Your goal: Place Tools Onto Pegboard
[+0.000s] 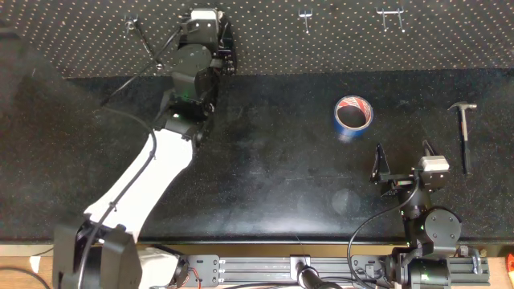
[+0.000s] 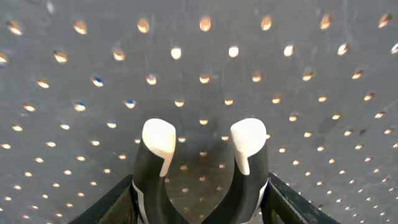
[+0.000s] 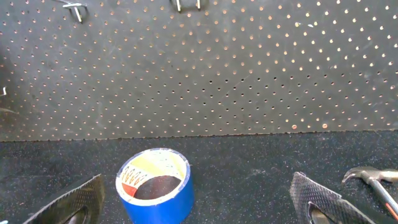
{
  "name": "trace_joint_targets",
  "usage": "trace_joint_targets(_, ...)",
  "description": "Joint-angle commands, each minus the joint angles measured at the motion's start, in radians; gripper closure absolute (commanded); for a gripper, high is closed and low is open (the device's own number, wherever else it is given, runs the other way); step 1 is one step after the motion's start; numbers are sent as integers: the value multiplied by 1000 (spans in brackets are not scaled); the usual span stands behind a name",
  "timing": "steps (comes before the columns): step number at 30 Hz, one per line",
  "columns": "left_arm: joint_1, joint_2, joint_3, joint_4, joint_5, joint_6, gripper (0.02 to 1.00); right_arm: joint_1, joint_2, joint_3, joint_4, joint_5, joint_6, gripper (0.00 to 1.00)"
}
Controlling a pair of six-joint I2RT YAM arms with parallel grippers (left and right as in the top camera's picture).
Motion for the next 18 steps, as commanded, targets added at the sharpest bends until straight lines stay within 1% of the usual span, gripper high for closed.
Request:
trace_joint_targets(1,5,46,7,19,-19,15,989,7,-9,-4,-5,2,11,25)
trace_joint_targets(13,10,142,7,18,-18,15,989,7,-9,-4,-4,2,11,25)
trace_joint_targets(18,24,146,7,-12,-15,14,989,7,-9,-4,-4,2,11,25)
